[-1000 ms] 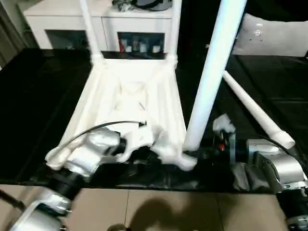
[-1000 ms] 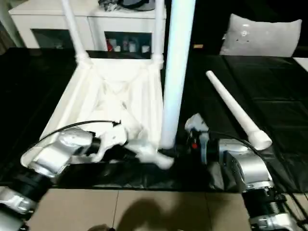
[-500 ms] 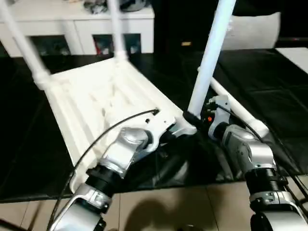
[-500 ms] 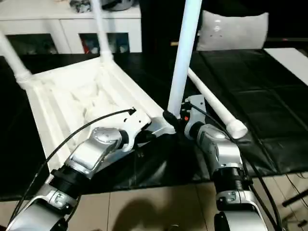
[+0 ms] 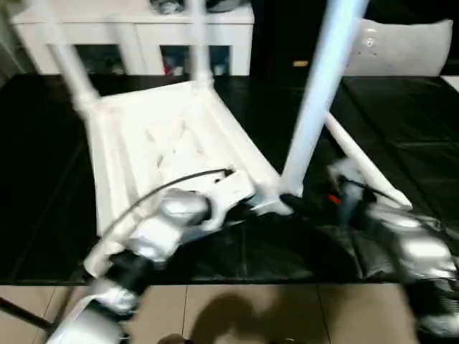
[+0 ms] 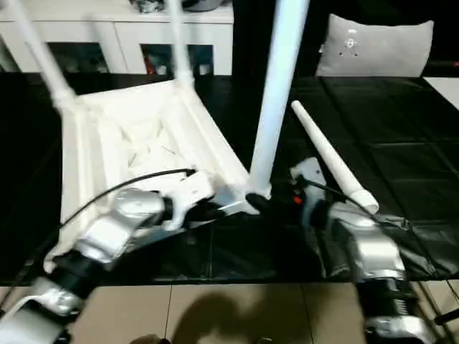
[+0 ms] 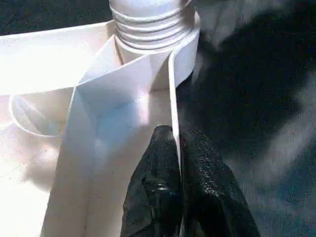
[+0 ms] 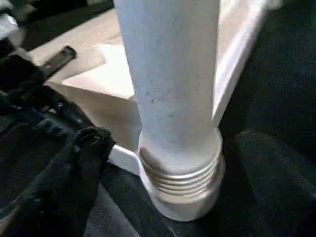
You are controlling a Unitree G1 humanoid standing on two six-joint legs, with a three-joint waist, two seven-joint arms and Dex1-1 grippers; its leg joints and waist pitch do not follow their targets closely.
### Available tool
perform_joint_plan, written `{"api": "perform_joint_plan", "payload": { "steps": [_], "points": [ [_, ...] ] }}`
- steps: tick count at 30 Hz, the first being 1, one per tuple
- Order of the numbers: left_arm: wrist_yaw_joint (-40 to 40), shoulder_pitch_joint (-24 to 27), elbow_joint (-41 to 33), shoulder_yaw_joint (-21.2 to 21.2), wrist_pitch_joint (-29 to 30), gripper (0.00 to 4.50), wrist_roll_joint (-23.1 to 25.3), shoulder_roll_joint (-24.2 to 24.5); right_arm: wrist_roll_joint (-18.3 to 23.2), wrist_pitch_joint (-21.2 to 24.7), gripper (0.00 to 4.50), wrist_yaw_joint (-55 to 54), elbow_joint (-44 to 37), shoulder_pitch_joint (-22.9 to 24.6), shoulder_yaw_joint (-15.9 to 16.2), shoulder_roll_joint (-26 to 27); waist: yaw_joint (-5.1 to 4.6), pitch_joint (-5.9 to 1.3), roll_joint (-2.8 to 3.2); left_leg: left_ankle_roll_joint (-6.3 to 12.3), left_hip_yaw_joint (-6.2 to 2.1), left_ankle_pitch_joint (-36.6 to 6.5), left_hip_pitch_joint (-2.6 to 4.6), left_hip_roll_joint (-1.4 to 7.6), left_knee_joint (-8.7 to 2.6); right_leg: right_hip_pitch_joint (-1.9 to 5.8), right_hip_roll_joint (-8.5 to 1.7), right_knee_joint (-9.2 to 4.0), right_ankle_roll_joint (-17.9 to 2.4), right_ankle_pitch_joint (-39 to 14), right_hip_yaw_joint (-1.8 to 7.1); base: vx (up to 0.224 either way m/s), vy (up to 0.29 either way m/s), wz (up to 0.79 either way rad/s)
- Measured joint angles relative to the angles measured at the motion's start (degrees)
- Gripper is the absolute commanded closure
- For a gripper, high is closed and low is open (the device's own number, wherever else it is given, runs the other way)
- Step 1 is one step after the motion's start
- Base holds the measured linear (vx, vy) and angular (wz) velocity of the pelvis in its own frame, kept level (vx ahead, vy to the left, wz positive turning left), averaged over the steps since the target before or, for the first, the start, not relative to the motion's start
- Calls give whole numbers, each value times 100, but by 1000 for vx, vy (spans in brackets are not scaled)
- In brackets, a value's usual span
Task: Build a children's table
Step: Rotate leg to tighten
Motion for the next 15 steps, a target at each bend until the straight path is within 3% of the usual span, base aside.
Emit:
{"api": "perform_joint_plan", "payload": {
  "steps": [7,10,15],
  "points": [
    [-917,83,-58,-114,-544,450,-174,523,2,-317,3,856,-98,-2,268,-464,143,0,-1,0,-1,0,-3,1,-1,-1,-1,-2,0,-1,-5,0,0,0],
    [-1323,88,-111,-229,-726,450,-239,776,-63,-346,3,1178,-111,-2,542,-545,167,0,-2,0,0,0,-4,1,1,0,-2,-2,0,-1,-4,0,0,0],
    [-1703,88,-113,-290,-912,450,-276,917,-124,-458,3,1425,-76,-4,739,-555,201,0,-5,0,1,0,-4,-1,10,4,-7,0,-1,0,-2,0,0,0]
  ]
}}
